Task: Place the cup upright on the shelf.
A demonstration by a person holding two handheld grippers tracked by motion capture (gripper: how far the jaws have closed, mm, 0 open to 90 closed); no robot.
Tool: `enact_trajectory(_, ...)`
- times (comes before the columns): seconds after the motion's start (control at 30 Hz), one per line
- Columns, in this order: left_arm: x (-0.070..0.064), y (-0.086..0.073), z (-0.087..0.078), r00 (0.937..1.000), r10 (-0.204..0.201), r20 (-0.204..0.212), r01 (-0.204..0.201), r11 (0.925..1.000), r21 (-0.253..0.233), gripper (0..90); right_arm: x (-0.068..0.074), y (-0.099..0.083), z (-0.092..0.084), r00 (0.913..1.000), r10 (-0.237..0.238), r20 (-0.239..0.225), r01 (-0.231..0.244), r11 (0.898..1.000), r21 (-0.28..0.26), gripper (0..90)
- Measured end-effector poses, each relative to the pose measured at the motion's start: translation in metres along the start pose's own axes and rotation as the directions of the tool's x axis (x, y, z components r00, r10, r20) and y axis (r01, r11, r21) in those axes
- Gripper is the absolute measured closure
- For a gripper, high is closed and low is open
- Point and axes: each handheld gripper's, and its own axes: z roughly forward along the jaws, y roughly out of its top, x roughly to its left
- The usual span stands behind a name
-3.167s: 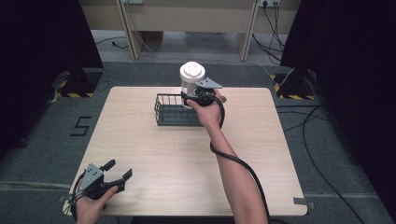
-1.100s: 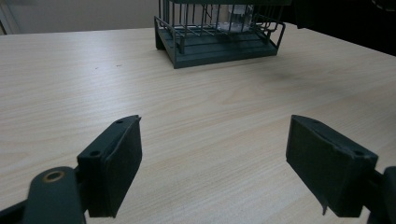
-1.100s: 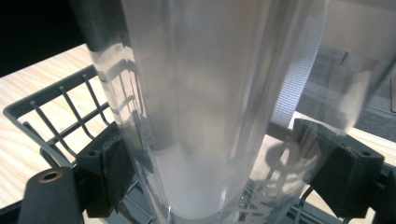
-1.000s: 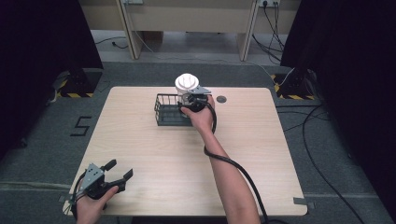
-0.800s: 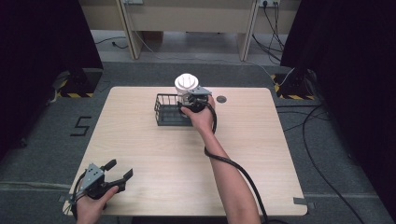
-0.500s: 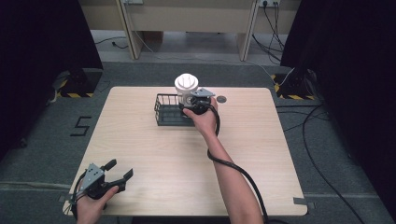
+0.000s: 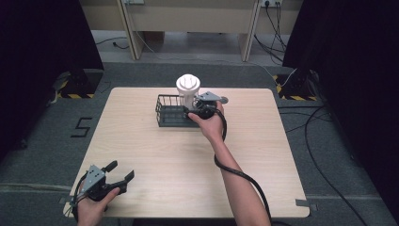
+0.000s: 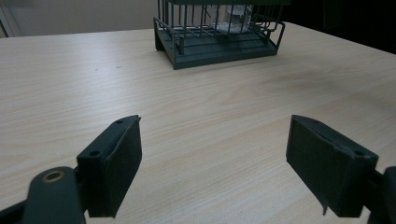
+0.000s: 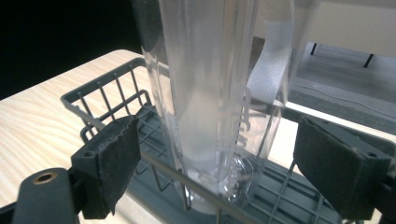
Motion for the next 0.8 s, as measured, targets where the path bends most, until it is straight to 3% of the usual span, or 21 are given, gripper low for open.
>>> enact_trajectory(0.8, -0.002, 0.000, 0.000, 1.0000, 0.008, -0.005, -0.008, 1.0000, 0.004, 17.8, 0.002, -0.018, -0.063, 0.9994, -0.026, -0.024, 0.026, 0.999, -0.027, 29.0)
